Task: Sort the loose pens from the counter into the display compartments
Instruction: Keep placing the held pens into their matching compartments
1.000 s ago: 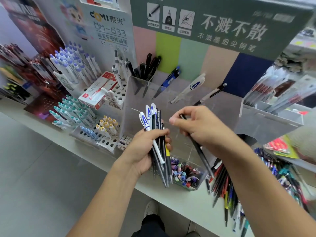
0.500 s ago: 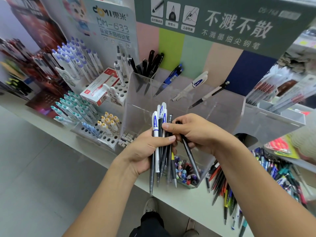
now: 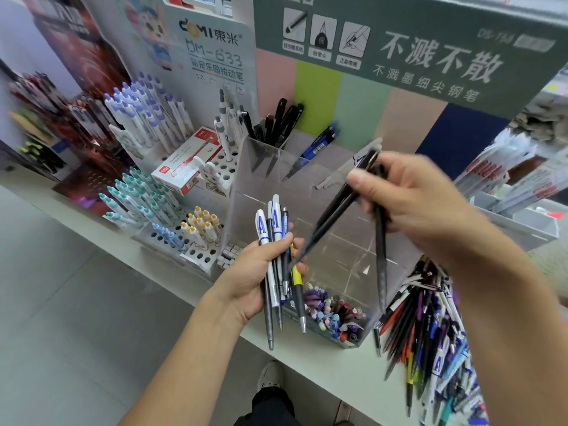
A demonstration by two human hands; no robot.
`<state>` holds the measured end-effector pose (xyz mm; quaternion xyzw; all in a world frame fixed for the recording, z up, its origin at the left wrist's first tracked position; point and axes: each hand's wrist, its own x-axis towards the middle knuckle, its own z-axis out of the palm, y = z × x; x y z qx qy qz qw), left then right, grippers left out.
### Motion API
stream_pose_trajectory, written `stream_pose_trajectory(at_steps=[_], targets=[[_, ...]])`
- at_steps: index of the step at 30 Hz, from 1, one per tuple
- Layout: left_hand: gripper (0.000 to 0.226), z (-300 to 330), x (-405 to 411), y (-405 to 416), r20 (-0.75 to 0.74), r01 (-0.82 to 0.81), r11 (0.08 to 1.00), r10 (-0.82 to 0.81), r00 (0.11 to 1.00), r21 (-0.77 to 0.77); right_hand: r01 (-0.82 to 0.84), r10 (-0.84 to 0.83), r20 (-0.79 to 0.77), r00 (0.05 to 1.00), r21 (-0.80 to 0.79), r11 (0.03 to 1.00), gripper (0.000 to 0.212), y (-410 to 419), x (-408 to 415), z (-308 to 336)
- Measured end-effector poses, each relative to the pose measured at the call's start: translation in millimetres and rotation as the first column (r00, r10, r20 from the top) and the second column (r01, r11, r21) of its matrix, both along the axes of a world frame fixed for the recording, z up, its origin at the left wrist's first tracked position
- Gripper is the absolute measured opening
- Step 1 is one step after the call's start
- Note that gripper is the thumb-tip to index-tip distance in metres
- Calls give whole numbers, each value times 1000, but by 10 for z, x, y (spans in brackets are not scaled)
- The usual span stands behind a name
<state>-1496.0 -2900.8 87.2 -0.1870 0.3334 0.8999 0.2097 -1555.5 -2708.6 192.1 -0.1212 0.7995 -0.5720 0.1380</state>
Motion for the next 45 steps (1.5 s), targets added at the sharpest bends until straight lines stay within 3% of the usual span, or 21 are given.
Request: stream_pose_trajectory(at_steps=[3, 7, 9, 12, 16, 19, 25, 31, 35, 41, 45], targets=[[11, -33, -1, -107, -9, 5, 1000, -5, 1000, 25, 162, -146, -412, 899, 4, 987, 18, -48, -109, 394], [12, -11, -7, -247, -33, 23, 993, -27, 999, -119, 301, -207, -614, 761, 53, 952, 12, -356, -502, 608], [15, -10, -22, -318, -43, -2, 981, -6, 999, -192, 299, -172, -625, 761, 102, 949, 17, -579, -699, 604], [2, 6, -28, -395, -67, -22, 955, 2, 998, -297, 304, -139, -632, 762, 159, 939, 20, -863, -933, 540], [17, 32, -8, -474, -76, -40, 934, 14, 997, -356, 309, -62, -649, 759, 274, 911, 19, -1088, -1187, 422], [19, 25, 9, -509, -72, -57, 931, 33, 997, -360, 284, 2, -647, 762, 337, 898, 19, -1225, -1271, 358], [13, 25, -5, -547, -53, -87, 943, 74, 996, -321, 298, 17, -752, 659, 282, 912, 19, -1372, -1256, 422], [18, 56, -33, -568, -36, -102, 949, 96, 995, -297, 281, 49, -665, 746, 380, 882, 20, -1192, -1219, 73], [28, 62, -43, -536, -24, -116, 946, 114, 993, -302, 329, -11, -686, 728, 335, 883, 20, -1040, -1143, 82], [7, 48, -81, -512, 18, -138, 955, 148, 989, -263, 369, 12, -731, 682, 358, 858, 20, -867, -1111, 318], [9, 54, -86, -501, 21, -123, 956, 133, 991, -268, 310, 104, -694, 713, 444, 841, 22, -958, -1147, 316]])
